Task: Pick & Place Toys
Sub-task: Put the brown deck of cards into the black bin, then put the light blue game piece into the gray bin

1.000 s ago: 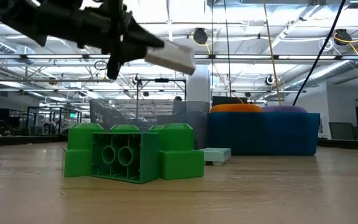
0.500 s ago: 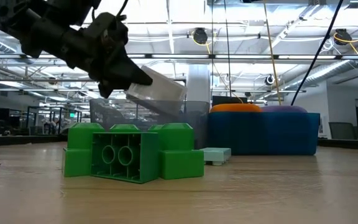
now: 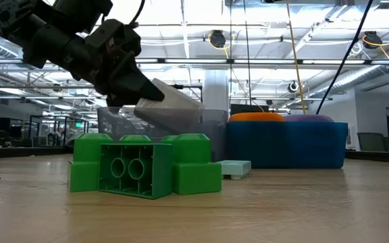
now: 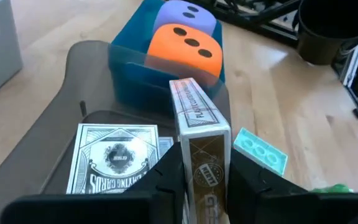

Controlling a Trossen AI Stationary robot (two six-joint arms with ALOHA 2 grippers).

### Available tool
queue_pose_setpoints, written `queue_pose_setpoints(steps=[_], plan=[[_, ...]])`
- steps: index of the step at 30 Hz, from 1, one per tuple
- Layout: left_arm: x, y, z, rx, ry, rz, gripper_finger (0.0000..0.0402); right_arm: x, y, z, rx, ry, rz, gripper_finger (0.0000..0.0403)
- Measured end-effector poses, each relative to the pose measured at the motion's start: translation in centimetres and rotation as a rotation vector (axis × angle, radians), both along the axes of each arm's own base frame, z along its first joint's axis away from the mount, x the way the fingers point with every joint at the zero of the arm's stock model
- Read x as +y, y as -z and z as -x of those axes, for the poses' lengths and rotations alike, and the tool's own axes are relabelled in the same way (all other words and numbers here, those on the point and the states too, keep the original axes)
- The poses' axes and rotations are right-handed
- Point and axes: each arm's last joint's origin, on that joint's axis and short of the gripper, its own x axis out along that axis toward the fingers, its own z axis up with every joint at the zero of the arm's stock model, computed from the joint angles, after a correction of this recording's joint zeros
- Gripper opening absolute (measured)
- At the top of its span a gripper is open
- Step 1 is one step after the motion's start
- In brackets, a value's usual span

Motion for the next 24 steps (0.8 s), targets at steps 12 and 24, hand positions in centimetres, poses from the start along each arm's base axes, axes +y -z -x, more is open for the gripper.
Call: queue_pose_setpoints(steps=[12,24], plan=[[0.0,0.4,0.2,0.051,-0.008,0.015,0.0276,0.2,-0.3,-0.2,-0.025,-0.008,-0.021,0.0293],[1.5,-2.5,1.0,-0.058,-0.07,0.06,0.0319,-0.4,0.3,-2.1,0.069,-0.249,-0.296,0.0293]])
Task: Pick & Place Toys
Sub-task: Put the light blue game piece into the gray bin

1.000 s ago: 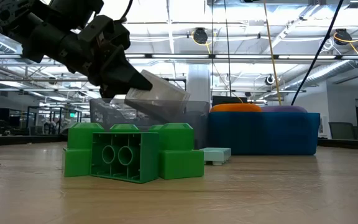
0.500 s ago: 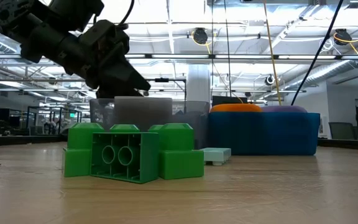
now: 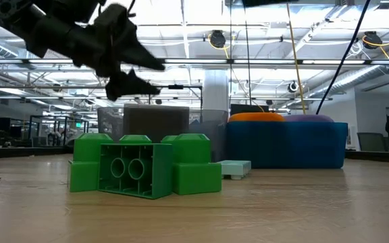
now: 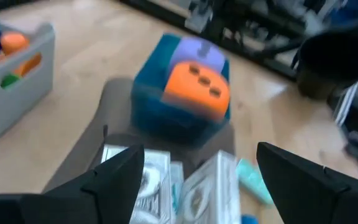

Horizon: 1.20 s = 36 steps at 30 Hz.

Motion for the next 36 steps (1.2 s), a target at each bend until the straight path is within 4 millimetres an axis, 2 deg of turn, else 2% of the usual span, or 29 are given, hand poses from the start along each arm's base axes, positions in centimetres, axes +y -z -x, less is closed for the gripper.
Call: queue_pose_setpoints(steps=[4,9,13,17,22,28,32,36], plan=[[0.1,-1.5,0.5,-0.065,-0.019,0.05,0.0319,0.1,1.7,-1.7,0.031,-0.068,-0.046,0.0293],[-0.1,-2.3,0.9,-0.105,-0.007,0.053,0.0319,-0.1,5.8,-4.3,0.122,-0.156,-0.053,0.0293],[-0.4,-2.5,0.9,-0.114,0.005,0.055,0.0319,-1.7,8.9,-5.9,0.247,-0.173,-0.138,0.0293],[-0.5,-2.4,0.9,-0.111,0.01,0.054,0.0319,-3.7,10.6,-6.4,0.382,-0.12,-0.263,0.0285],[-0.6,-2.4,1.0,-0.11,0.015,0.051,0.0319,-4.5,11.2,-6.2,0.468,-0.08,-0.353,0.0264],[-0.6,-2.4,1.0,-0.11,0.015,0.051,0.0319,-3.7,10.5,-5.7,0.522,-0.167,-0.487,0.0243],[-0.6,-2.4,1.0,-0.111,0.015,0.051,0.0319,-2.4,8.9,-5.6,0.425,-0.267,-0.505,0.0234],[-0.6,-2.4,1.0,-0.111,0.015,0.052,0.0319,-1.2,7.7,-5.6,0.326,-0.371,-0.436,0.0228]])
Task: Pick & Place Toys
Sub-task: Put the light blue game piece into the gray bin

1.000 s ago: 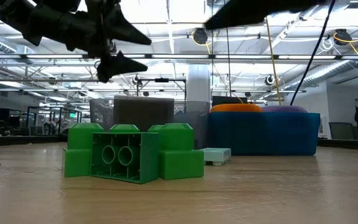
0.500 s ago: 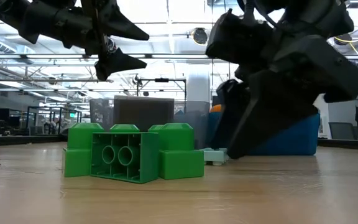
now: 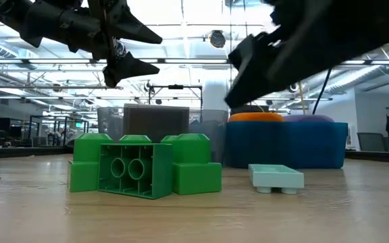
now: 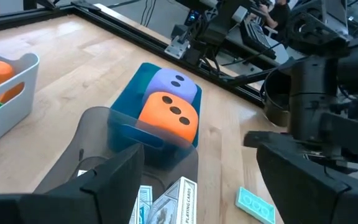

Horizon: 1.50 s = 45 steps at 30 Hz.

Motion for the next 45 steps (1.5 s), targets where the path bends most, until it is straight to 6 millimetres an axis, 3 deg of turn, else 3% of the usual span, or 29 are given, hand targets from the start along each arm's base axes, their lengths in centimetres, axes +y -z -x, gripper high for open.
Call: queue_pose_setpoints(steps=[5,12,20,28,33,39,45], plan=[[0.0,0.0,0.0,0.001,0.001,0.002,0.0319,1.1,0.8,0.5,-0.052,-0.127,0.175,0.0233],[-0.1,0.0,0.0,0.001,0.003,0.002,0.0319,1.0,3.9,0.5,0.023,-0.03,0.324,0.0258],[-0.1,0.0,0.0,0.002,0.004,-0.002,0.0319,0.4,4.0,0.3,0.043,-0.023,0.326,0.028],[-0.1,0.0,0.0,0.005,0.004,-0.001,0.0319,0.0,3.7,0.9,0.089,0.093,0.361,0.0266],[-0.1,0.1,0.0,0.008,0.004,-0.002,0.0319,-0.2,2.6,1.2,0.109,0.194,0.239,0.0252],[-0.1,0.1,0.0,0.008,0.003,0.0,0.0319,-0.2,1.7,0.8,0.119,0.195,0.073,0.0236],[-0.1,0.1,0.0,0.008,0.003,0.001,0.0319,-0.4,2.0,1.0,0.19,0.181,0.038,0.0184]])
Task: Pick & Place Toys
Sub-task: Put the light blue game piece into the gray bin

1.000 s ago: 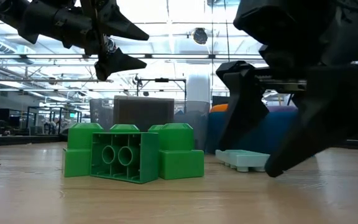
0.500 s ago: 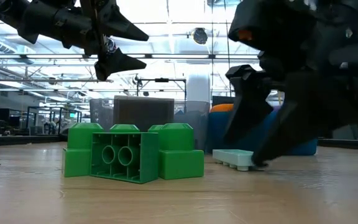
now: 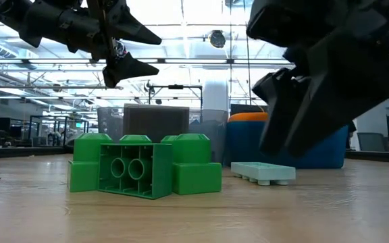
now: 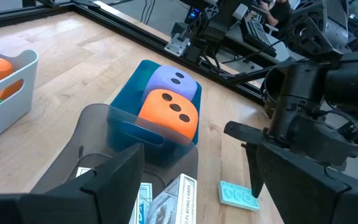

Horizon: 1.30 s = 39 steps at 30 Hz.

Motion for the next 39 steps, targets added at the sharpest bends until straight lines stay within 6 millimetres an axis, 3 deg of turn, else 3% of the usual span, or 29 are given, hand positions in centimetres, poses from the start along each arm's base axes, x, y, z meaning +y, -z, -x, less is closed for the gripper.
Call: queue_pose_setpoints(steps=[8,14,24,29,39], plan=[[0.0,0.0,0.0,0.0,0.001,-0.003,0.0319,-0.3,0.8,1.0,0.147,-0.038,0.01,0.0117],[0.0,0.0,0.0,0.0,0.0,-0.001,0.0319,-1.3,1.0,1.6,0.224,0.031,0.076,0.0077],[0.0,0.0,0.0,0.0,0.0,-0.003,0.0319,-1.3,-1.3,1.3,0.089,-0.002,0.074,0.0022],[0.0,0.0,0.0,0.0,0.0,-0.002,0.0319,-0.2,-1.6,0.1,-0.084,-0.115,0.08,0.006],[0.0,0.0,0.0,0.0,0.0,-0.003,0.0319,0.5,-0.4,-0.2,-0.136,-0.325,0.242,0.0213]])
